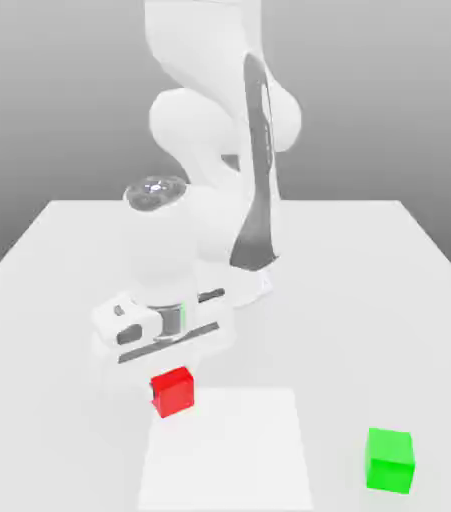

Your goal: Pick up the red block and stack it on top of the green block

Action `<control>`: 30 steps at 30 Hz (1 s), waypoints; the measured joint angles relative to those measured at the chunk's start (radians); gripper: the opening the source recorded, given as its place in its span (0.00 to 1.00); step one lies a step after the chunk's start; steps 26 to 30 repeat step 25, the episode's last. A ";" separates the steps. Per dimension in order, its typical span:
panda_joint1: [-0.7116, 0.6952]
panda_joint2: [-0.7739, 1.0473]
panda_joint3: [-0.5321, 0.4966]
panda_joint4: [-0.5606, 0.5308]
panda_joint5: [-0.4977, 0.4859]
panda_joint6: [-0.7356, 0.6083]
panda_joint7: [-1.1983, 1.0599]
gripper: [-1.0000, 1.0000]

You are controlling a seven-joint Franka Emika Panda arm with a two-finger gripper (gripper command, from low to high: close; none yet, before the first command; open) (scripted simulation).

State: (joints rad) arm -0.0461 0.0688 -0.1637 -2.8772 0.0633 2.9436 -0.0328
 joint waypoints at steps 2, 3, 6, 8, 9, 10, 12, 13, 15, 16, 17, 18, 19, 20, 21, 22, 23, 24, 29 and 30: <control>-0.008 -0.072 -0.014 -0.011 -0.060 -0.060 0.043 0.00; -0.015 -0.108 -0.011 -0.016 -0.083 -0.091 0.059 0.00; 0.067 -0.116 0.030 0.044 -0.096 -0.157 0.114 0.00; 0.136 -0.090 0.063 0.107 -0.094 -0.194 0.156 0.00; 0.171 -0.075 0.075 0.140 -0.092 -0.213 0.178 0.00; 0.198 -0.059 0.096 0.173 -0.090 -0.230 0.199 0.00; 0.264 -0.028 0.133 0.240 -0.086 -0.266 0.243 0.00; 0.298 -0.012 0.151 0.274 -0.084 -0.284 0.264 0.00; 0.358 0.020 0.185 0.341 -0.080 -0.319 0.308 0.00; 0.385 0.036 0.204 0.375 -0.079 -0.338 0.330 0.00; 0.401 0.059 0.214 0.398 -0.079 -0.338 0.346 0.00; 0.408 0.088 0.217 0.411 -0.081 -0.321 0.356 0.00; 0.413 0.121 0.217 0.418 -0.085 -0.296 0.362 0.00; 0.416 0.156 0.216 0.422 -0.089 -0.266 0.368 0.00; 0.421 0.191 0.212 0.425 -0.092 -0.233 0.370 0.00; 0.423 0.216 0.210 0.427 -0.095 -0.211 0.373 1.00; 0.423 0.216 0.210 0.427 -0.095 -0.211 0.373 1.00; 0.423 0.216 0.210 0.427 -0.095 -0.211 0.373 1.00; 0.423 0.216 0.210 0.427 -0.095 -0.211 0.373 1.00; 0.423 0.216 0.210 0.427 -0.095 -0.211 0.373 1.00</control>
